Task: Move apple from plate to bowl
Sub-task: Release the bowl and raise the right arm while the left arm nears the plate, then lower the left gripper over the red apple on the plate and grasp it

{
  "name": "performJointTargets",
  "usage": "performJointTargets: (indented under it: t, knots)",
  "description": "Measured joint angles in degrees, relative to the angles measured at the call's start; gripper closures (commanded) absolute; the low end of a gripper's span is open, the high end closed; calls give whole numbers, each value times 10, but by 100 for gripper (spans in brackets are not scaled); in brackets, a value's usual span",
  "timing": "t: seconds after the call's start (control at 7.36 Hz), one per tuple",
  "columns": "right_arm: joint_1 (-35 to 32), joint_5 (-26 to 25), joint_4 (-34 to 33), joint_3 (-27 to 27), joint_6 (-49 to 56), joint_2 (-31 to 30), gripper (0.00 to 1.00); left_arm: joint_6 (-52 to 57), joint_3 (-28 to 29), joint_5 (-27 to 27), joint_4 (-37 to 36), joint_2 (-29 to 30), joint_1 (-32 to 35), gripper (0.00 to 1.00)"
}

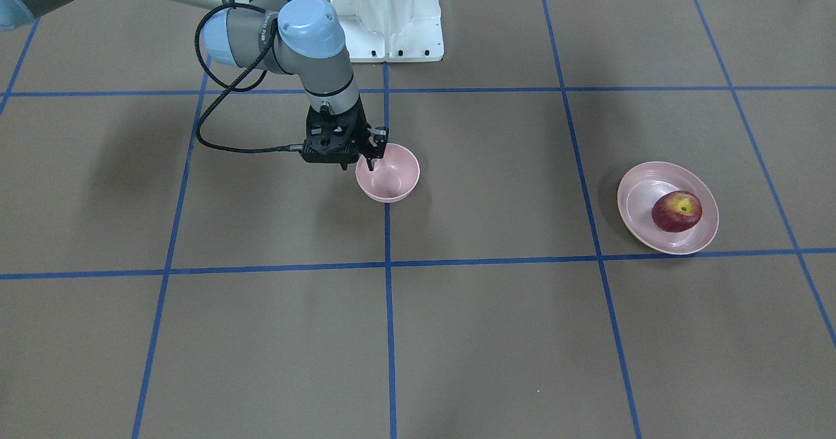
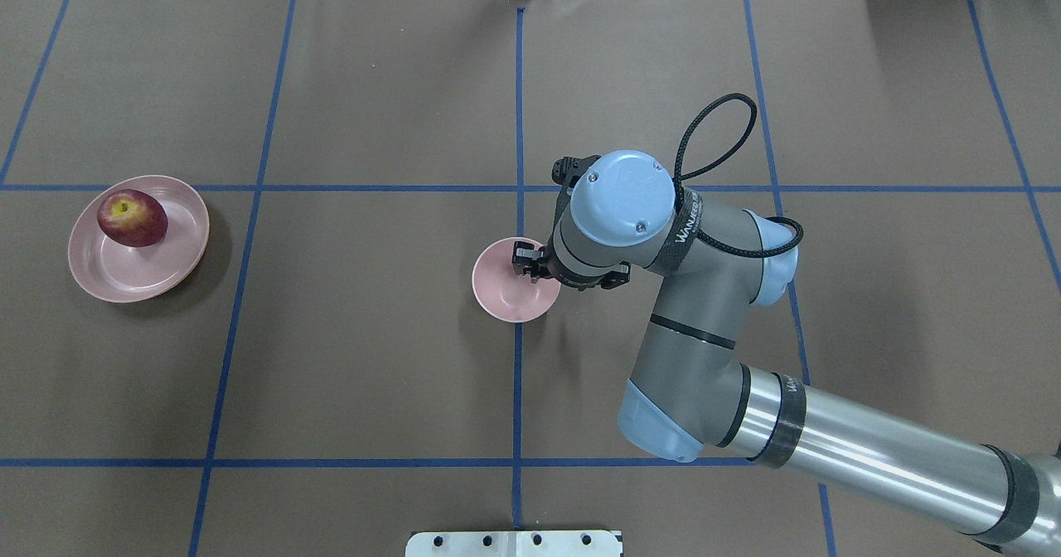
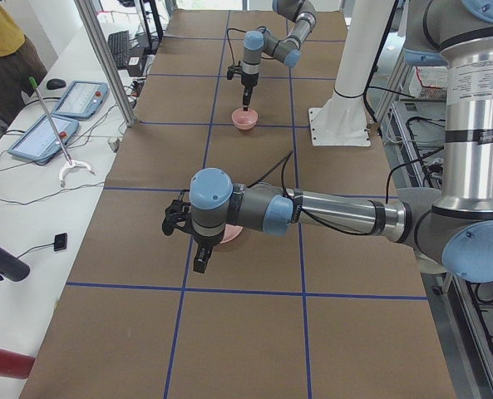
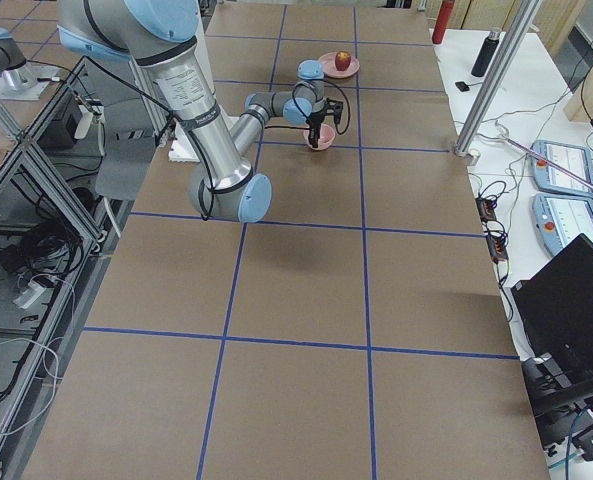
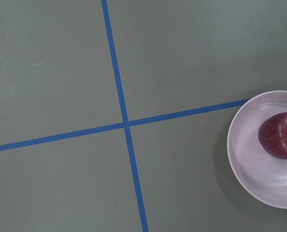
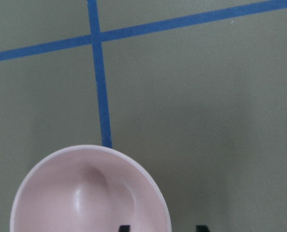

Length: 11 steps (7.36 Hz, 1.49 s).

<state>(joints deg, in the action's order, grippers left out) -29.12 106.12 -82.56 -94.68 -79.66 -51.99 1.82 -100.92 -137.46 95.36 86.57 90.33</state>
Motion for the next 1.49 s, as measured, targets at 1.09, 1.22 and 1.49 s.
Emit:
performJointTargets:
  t: [1.09,1.22,1.49]
  knots:
    - [-374,228,-57,-18,513,-174,0,-198,-29,24,7,96,-141,1]
    - [-420,234,-58,-18,609,-224,0,-245,-33,47,7,112,-173,1]
    - [-514,233,-58,-14,791,-319,0,-304,-36,81,7,134,-223,1]
